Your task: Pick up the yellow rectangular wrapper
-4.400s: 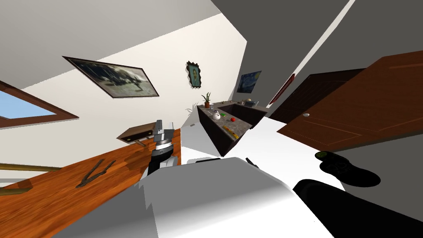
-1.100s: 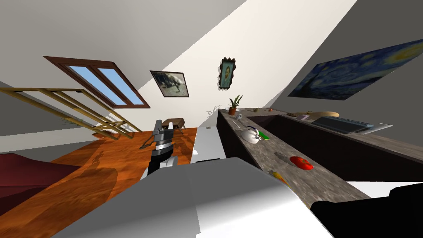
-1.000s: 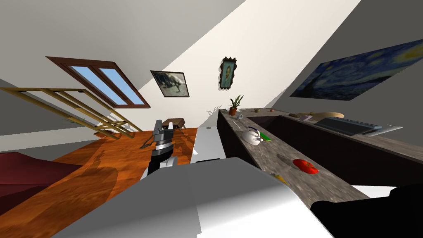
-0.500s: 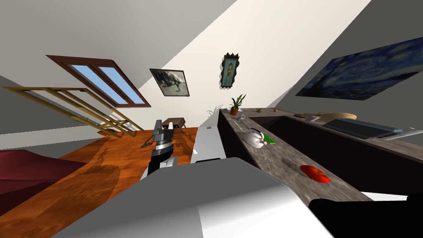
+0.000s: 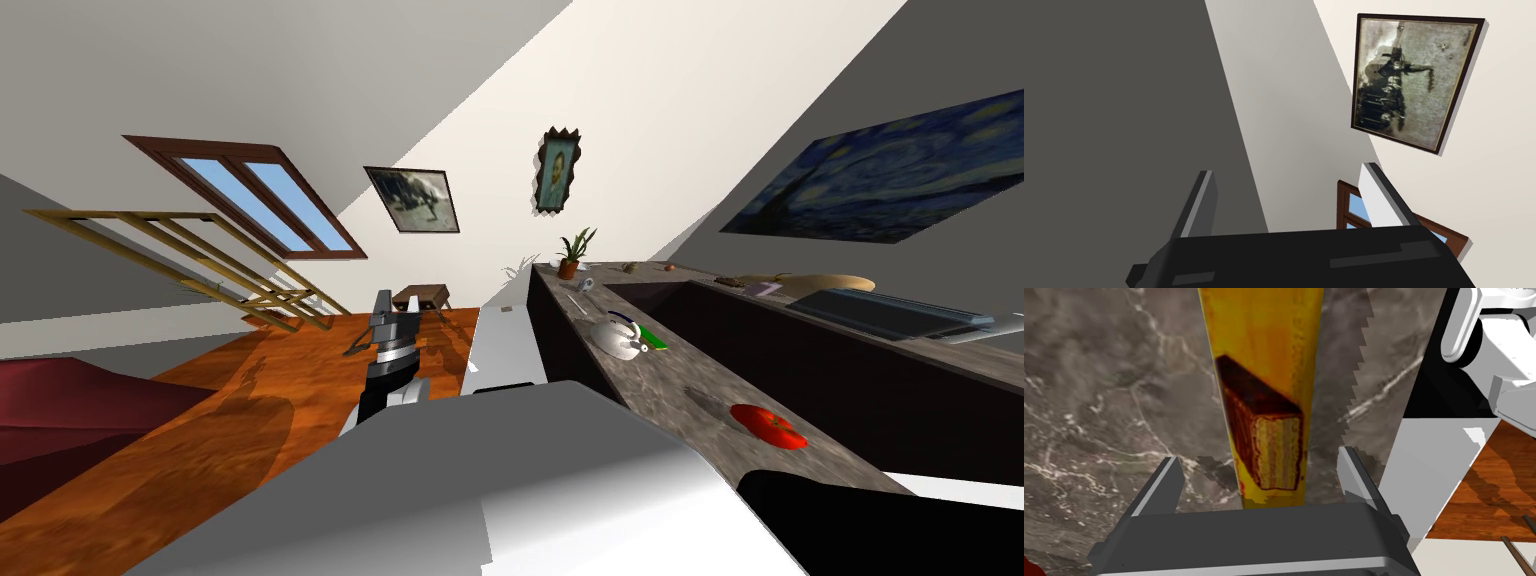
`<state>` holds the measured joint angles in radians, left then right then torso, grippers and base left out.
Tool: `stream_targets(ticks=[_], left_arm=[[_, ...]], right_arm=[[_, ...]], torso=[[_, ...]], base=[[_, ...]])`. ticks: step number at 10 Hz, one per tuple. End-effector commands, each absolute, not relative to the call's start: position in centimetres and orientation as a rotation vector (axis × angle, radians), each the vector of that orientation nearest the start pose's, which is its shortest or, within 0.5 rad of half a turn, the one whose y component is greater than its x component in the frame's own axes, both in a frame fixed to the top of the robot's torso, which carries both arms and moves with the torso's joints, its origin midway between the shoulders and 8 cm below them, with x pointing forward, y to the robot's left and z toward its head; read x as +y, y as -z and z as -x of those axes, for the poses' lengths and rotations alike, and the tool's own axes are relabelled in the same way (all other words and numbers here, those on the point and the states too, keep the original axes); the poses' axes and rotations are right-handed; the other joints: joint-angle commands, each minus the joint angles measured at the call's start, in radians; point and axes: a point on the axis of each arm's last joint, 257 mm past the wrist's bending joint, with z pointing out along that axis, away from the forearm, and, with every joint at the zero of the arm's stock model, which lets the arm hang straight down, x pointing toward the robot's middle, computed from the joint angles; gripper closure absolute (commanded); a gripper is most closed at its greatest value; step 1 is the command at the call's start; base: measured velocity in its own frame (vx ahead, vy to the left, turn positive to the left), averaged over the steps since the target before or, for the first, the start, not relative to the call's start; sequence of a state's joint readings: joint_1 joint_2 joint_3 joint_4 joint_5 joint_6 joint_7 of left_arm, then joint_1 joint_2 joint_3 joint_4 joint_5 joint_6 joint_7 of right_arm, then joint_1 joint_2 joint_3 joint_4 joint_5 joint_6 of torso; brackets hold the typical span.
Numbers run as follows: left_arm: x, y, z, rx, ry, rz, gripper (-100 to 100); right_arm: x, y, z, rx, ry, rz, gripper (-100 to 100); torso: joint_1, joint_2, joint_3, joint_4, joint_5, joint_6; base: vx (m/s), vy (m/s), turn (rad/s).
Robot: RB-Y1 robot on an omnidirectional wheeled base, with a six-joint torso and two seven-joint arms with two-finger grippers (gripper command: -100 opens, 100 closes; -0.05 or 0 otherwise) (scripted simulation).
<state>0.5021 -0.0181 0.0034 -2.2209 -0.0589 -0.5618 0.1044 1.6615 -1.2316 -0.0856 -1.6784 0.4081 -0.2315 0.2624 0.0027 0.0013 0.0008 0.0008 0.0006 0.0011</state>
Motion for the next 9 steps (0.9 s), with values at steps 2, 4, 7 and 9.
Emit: stream_targets(ticks=[2, 4, 7, 9], left_arm=[[27.5, -0.9, -34.5, 0.606, 1.361, 0.672, 0], [27.5, -0.9, -34.5, 0.606, 1.361, 0.672, 0], [27.5, -0.9, -34.5, 0.606, 1.361, 0.672, 0], [27.5, -0.9, -34.5, 0.606, 1.361, 0.672, 0]], right_arm=[[-55.5, 35.2, 15.7, 3.034, 0.146, 0.011, 100], [-55.5, 35.2, 15.7, 3.034, 0.144, 0.009, 100], [-55.5, 35.2, 15.7, 3.034, 0.145, 0.011, 0], [-55.8, 33.9, 15.4, 3.033, 0.15, 0.019, 100]], torso=[[0.0, 0.0, 0.0, 0.0, 0.0, 0.0], [-0.001, 0.0, 0.0, 0.0, 0.0, 0.0], [0.0, 0.0, 0.0, 0.0, 0.0, 0.0], [0.001, 0.001, 0.0, 0.0, 0.0, 0.0]], base=[[0.0, 0.0, 0.0], [0.0, 0.0, 0.0], [0.0, 0.0, 0.0], [-0.003, 0.012, -0.035]])
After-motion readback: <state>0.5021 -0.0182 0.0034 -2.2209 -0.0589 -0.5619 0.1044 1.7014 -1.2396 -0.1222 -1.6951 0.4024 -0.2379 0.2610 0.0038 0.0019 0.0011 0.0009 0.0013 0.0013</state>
